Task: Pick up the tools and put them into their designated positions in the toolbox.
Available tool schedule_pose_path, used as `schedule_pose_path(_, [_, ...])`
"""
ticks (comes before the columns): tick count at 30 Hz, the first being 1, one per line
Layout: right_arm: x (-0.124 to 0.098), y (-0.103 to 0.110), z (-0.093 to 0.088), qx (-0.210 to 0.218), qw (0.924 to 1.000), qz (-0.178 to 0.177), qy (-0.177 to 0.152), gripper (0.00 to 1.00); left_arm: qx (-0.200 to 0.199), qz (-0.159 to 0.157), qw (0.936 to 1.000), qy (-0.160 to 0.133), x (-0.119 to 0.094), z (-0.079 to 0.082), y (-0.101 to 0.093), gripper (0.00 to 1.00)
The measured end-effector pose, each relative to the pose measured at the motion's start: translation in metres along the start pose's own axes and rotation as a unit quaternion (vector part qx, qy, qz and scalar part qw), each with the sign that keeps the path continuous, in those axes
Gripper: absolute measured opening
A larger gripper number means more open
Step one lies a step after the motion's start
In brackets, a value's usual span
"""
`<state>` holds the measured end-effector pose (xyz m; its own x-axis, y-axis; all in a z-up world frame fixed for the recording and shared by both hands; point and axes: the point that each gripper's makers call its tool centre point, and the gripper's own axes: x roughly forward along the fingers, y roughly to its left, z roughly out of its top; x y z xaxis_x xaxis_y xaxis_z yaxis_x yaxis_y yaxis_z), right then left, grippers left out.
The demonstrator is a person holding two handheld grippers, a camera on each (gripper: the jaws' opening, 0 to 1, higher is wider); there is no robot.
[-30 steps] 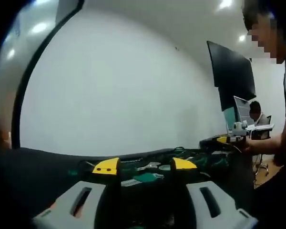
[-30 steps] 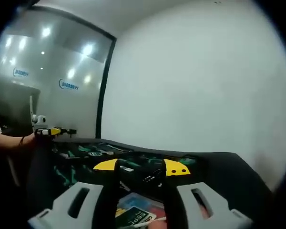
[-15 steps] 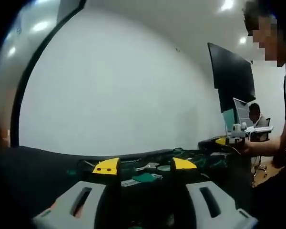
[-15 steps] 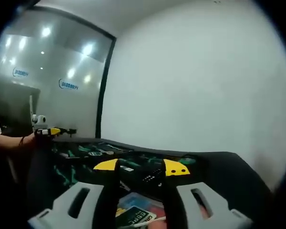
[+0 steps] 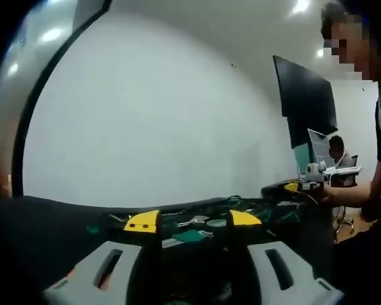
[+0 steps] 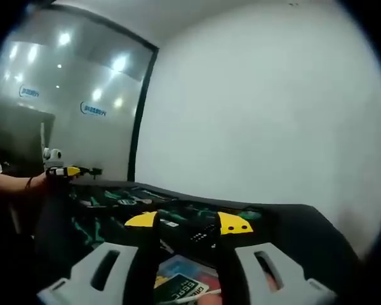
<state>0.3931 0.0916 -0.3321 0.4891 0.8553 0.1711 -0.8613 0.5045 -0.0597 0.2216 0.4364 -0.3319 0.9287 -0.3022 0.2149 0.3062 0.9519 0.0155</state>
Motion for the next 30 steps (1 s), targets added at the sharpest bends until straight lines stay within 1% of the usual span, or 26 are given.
schedule_pose_path(3, [0.001, -0.004, 0.0, 0.006, 1.0, 0.0, -0.002, 0.32, -0.001, 0.002, 1.0, -0.001, 0.0, 0.0, 0.003, 0.36])
schedule_pose_path(8, [0.002, -0.01, -0.001, 0.006, 1.0, 0.0, -0.003, 0.32, -0.003, 0.001, 1.0, -0.003, 0.0, 0.001, 0.003, 0.36])
schedule_pose_path(12, [0.002, -0.015, -0.002, 0.014, 0.9999, -0.001, -0.003, 0.32, -0.004, 0.002, 1.0, -0.004, -0.001, 0.001, 0.003, 0.36])
schedule_pose_path(16, [0.001, -0.012, -0.001, 0.011, 0.9999, -0.002, -0.003, 0.32, -0.004, -0.001, 1.0, -0.006, 0.0, 0.002, 0.003, 0.36])
schedule_pose_path(21, [0.001, -0.014, -0.002, 0.011, 0.9999, -0.004, 0.0, 0.32, 0.0, 0.001, 1.0, 0.002, 0.0, -0.002, 0.002, 0.36])
schedule_pose_path(25, [0.001, -0.014, -0.004, 0.013, 0.9999, -0.006, 0.003, 0.32, 0.0, 0.001, 1.0, 0.002, 0.0, -0.002, 0.002, 0.36])
schedule_pose_path(30, [0.001, -0.009, -0.003, 0.013, 0.9999, -0.006, 0.003, 0.32, -0.002, 0.006, 1.0, 0.007, 0.0, -0.003, 0.001, 0.34])
